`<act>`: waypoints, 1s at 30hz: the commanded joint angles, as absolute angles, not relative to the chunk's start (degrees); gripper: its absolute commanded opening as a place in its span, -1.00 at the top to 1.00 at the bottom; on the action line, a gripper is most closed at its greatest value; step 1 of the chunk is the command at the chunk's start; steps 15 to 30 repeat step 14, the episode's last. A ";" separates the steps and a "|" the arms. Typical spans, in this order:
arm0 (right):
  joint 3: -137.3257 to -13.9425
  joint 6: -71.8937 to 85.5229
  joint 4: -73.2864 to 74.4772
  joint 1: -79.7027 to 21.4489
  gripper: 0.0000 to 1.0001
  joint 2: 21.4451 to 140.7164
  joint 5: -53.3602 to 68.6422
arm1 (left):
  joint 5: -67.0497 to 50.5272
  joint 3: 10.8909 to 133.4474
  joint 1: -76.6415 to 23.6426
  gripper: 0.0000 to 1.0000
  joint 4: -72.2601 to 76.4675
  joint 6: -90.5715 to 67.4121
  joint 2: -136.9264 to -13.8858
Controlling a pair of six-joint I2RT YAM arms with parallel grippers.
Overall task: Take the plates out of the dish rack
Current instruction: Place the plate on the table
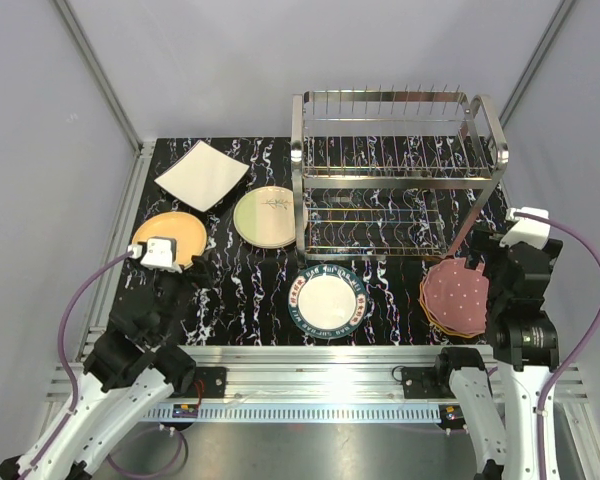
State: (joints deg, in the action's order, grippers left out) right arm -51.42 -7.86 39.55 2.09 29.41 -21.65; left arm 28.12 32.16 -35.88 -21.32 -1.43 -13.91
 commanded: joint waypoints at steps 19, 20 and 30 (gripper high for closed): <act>-47.64 -12.12 31.38 2.46 -0.99 29.00 -28.13 | 31.20 30.76 -35.68 -0.98 -19.34 -0.44 -12.75; -47.64 -12.12 31.38 2.46 -0.99 29.00 -28.13 | 31.20 30.76 -35.68 -0.98 -19.34 -0.44 -12.75; -47.64 -12.12 31.38 2.46 -0.99 29.00 -28.13 | 31.20 30.76 -35.68 -0.98 -19.34 -0.44 -12.75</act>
